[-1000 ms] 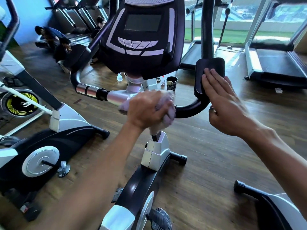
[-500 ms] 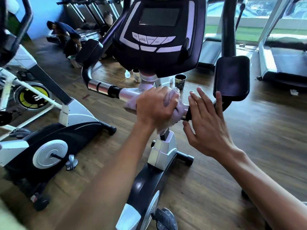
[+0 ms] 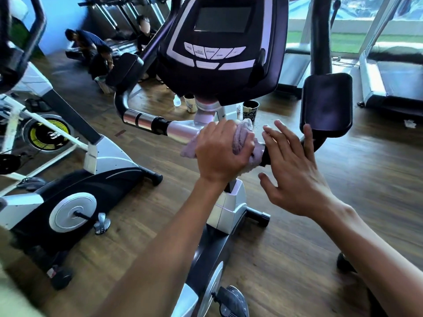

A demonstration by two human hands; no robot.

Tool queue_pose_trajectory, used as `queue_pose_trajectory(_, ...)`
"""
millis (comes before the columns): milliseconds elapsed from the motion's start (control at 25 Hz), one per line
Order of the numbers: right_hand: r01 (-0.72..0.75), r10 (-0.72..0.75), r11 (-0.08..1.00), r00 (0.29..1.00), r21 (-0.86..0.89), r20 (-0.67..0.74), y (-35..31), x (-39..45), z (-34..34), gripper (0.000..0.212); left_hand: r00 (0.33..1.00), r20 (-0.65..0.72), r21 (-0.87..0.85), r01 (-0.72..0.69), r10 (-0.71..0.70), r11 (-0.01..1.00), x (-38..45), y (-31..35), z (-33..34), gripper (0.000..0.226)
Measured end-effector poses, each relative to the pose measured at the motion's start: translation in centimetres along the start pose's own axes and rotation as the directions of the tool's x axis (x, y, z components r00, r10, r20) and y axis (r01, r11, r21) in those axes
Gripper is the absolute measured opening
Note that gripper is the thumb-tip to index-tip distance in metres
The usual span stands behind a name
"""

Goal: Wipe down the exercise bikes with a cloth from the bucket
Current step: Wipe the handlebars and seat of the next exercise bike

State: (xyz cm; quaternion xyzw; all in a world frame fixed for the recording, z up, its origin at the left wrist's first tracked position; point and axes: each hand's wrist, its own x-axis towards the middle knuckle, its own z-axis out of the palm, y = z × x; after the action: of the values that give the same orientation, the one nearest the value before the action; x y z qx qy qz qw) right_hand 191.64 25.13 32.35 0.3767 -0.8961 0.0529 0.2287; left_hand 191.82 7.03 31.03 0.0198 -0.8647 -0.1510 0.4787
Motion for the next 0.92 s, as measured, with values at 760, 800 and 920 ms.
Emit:
queue_pose_trajectory(760,-0.185,-0.226,0.207,0.946,0.961,0.231,-6.5,-0.9,0.8,0.020,0.654,0.509,-0.147,0.706,-0.559,0.693,-11.4,2.3,-17.3,0.055)
queue_pose_trajectory(800,-0.175,-0.277,0.202,0.933,0.964,0.228,-6.8,-1.0,0.8,0.021,0.646,0.476,-0.133,0.724,-0.597,0.677,-12.3,2.7,-17.6,0.045)
queue_pose_trajectory(920,-0.059,-0.393,0.331,0.899,0.942,0.195,-7.5,-1.4,1.5,0.023,0.601,0.395,-0.131,0.786,-0.695,0.604,-14.5,4.0,-18.4,0.033)
